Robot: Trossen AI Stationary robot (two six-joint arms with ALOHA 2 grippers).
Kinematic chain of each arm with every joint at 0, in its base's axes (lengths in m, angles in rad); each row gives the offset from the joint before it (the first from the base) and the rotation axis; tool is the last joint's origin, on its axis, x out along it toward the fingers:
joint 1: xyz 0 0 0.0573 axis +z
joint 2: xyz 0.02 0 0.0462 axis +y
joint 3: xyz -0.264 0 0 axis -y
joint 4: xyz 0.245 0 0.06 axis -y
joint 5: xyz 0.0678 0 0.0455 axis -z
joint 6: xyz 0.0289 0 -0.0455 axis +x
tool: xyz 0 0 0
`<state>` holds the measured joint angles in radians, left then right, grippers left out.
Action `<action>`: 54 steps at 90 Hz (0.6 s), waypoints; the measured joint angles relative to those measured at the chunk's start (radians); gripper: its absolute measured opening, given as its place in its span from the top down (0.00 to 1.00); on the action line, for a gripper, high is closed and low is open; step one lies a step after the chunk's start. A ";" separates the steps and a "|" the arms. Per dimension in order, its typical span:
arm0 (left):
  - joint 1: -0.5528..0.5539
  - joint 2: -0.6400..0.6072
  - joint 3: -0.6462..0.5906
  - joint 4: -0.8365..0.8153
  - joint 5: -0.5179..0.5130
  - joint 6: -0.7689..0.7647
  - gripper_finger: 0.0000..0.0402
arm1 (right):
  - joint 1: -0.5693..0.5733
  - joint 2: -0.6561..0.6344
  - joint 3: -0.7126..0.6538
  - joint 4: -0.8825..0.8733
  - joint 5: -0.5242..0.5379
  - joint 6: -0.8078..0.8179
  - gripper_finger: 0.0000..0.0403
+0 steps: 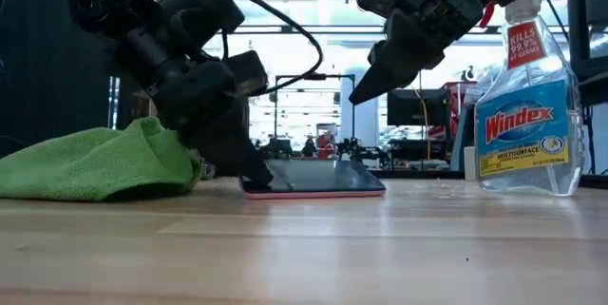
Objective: Apply microfiber cloth
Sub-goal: Wipe the front of the pink cellphone with the green microfiber cloth
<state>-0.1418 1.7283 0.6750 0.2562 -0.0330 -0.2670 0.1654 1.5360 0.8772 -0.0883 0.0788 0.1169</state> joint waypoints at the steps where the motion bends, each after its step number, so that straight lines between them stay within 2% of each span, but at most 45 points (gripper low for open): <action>1: 0.001 0.000 0.000 0.000 0.006 0.004 0.46 | 0.000 0.000 0.000 0.001 0.000 -0.001 0.59; 9: 0.007 -0.001 0.001 -0.013 0.042 0.010 0.46 | 0.000 0.000 0.000 0.001 0.000 -0.002 0.59; 25: 0.015 0.006 0.001 0.007 0.056 -0.064 0.46 | 0.000 0.000 0.000 0.002 0.000 0.004 0.59; 40: 0.031 0.007 0.000 0.015 0.058 -0.065 0.46 | 0.000 0.000 0.000 0.000 0.000 0.014 0.59; 54: 0.049 0.007 0.000 0.012 0.083 -0.062 0.40 | 0.000 0.000 0.000 0.000 0.000 0.018 0.59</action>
<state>-0.0932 1.7351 0.6750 0.2685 0.0503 -0.3289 0.1650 1.5360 0.8772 -0.0883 0.0790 0.1345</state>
